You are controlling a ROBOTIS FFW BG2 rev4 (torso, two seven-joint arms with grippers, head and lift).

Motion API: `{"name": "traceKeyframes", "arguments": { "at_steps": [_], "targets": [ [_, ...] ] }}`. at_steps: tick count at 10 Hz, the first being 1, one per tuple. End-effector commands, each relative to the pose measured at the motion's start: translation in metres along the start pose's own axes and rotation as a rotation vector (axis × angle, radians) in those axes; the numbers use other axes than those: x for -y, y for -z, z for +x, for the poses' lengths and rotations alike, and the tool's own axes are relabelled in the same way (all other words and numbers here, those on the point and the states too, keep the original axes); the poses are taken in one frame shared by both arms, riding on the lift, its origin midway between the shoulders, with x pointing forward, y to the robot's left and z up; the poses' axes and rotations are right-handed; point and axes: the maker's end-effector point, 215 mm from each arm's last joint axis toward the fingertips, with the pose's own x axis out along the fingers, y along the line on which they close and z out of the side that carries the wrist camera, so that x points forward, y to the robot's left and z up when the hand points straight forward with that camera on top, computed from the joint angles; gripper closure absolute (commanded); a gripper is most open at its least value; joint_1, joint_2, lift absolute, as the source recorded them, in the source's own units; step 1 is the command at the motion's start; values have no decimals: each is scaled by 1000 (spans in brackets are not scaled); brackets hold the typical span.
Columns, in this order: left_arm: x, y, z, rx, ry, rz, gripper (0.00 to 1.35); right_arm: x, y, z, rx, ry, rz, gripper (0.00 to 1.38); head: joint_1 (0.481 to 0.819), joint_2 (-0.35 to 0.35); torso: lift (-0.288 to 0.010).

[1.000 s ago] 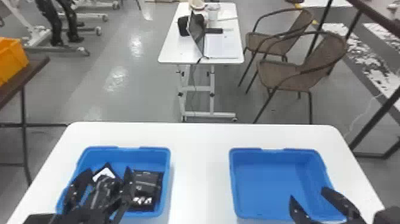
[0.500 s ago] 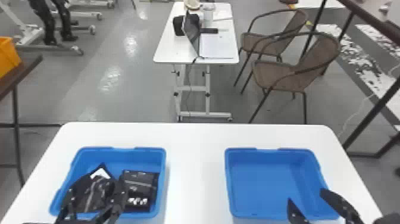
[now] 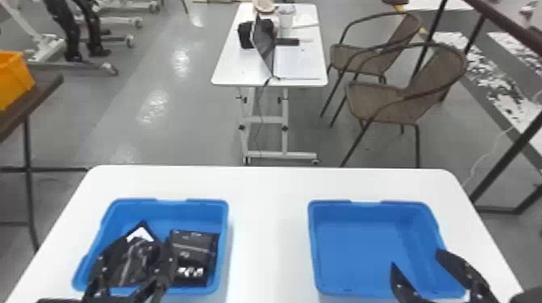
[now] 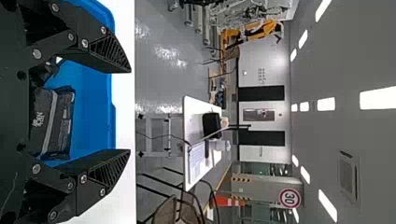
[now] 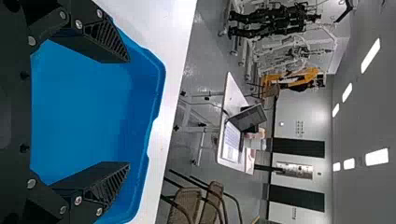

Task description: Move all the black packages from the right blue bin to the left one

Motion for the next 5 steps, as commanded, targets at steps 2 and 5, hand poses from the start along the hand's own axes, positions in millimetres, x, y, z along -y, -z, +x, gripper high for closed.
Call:
{"name": "traceKeyframes", "arguments": {
  "at_steps": [2, 5],
  "targets": [
    [1, 1, 1, -3, 4, -4, 452, -1, -3, 2, 21, -2, 10, 252, 695, 16, -40],
    [2, 2, 1, -7, 9, -5, 456, -1, 0, 2, 23, -3, 25, 252, 695, 17, -40]
  ]
}}
